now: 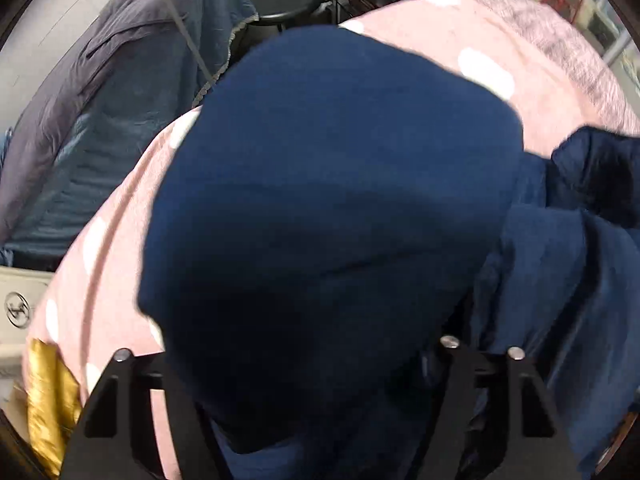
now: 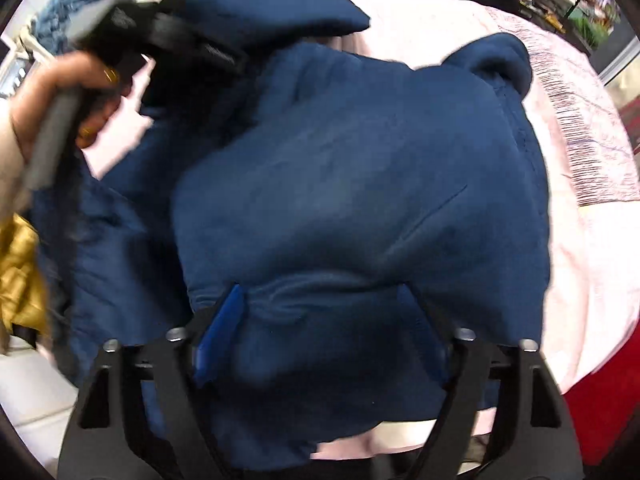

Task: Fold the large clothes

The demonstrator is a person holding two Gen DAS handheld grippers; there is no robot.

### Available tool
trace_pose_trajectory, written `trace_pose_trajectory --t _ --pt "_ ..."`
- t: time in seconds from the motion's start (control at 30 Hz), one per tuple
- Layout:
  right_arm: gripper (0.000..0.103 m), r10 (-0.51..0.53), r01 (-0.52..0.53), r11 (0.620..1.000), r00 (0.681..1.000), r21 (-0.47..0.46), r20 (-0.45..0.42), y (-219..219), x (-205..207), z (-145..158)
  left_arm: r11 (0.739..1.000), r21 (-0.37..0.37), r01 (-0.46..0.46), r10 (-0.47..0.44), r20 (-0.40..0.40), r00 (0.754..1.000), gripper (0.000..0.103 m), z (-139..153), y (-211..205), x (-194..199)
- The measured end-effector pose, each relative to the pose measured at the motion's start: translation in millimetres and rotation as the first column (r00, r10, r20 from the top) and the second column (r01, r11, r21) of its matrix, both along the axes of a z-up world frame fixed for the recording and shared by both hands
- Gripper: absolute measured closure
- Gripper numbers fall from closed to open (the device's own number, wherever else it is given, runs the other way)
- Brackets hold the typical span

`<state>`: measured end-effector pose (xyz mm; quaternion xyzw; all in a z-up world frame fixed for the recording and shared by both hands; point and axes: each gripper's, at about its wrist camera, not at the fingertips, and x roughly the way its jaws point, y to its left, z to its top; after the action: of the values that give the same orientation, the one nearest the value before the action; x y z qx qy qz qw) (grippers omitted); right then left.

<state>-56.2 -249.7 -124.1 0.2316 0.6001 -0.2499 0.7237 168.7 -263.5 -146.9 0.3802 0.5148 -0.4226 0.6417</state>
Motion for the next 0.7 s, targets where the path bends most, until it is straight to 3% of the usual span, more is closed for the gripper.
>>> trace_pose_trajectory --t 0.03,0.07,0.1,0.17,0.27,0.37,0.43,0.57,0.63,0.67,0.7 --pt "0.081 0.000 0.000 1.000 1.000 0.006 -0.001 -1.3 -4.5 -2.2 1.000 -0.012 -0.012 0.012 -0.012 1.000 0.048 1.7 2.6 2.5" --pt "0.088 -0.004 0.004 1.000 1.000 0.025 0.004 -2.1 -7.5 -4.3 0.999 -0.023 -0.026 0.026 -0.020 0.999 0.056 3.5 6.0 5.4" --pt "0.090 -0.017 0.016 0.999 1.000 0.042 0.008 -3.8 -11.9 -3.9 0.998 -0.042 -0.042 0.041 -0.032 0.999 0.061 7.6 9.2 9.4" --pt "0.097 -0.010 0.010 1.000 1.000 0.029 0.011 -1.3 -16.9 1.8 0.993 -0.077 -0.087 0.085 -0.028 0.996 0.082 20.1 21.6 19.1" --pt "0.099 0.015 -0.015 1.000 0.999 -0.020 0.042 -3.1 -21.1 21.2 0.967 -0.151 -0.205 0.201 -0.041 0.979 0.085 46.8 51.4 46.2" --pt "0.102 0.007 -0.003 0.999 0.997 -0.054 0.078 -14.0 -31.3 42.4 0.920 -0.199 -0.339 0.335 -0.054 0.941 0.087 71.3 98.1 78.5" --pt "0.103 -0.013 0.022 0.997 0.992 -0.073 0.123 -25.3 -36.9 64.1 0.878 -0.221 -0.424 0.425 -0.048 0.904 0.089 89.4 137.8 97.0" --pt "0.103 -0.035 0.083 0.967 0.980 -0.240 0.198 -52.0 -49.2 119.8 0.790 -0.271 -0.550 0.558 -0.054 0.828 0.089 129.0 223.1 129.1" --pt "0.103 -0.063 0.109 0.969 0.976 -0.220 0.208 -75.8 -54.9 135.2 0.724 -0.312 -0.615 0.646 -0.004 0.763 0.089 156.0 272.1 145.4" --pt "0.103 -0.091 0.130 0.977 0.969 -0.167 0.228 -89.0 -58.7 138.4 0.667 -0.340 -0.663 0.702 -0.015 0.712 0.089 171.9 302.6 159.2" --pt "0.102 -0.125 0.161 0.978 0.959 -0.129 0.256 -96.9 -63.3 140.0 0.630 -0.350 -0.693 0.734 -0.024 0.679 0.089 180.2 320.2 166.7"
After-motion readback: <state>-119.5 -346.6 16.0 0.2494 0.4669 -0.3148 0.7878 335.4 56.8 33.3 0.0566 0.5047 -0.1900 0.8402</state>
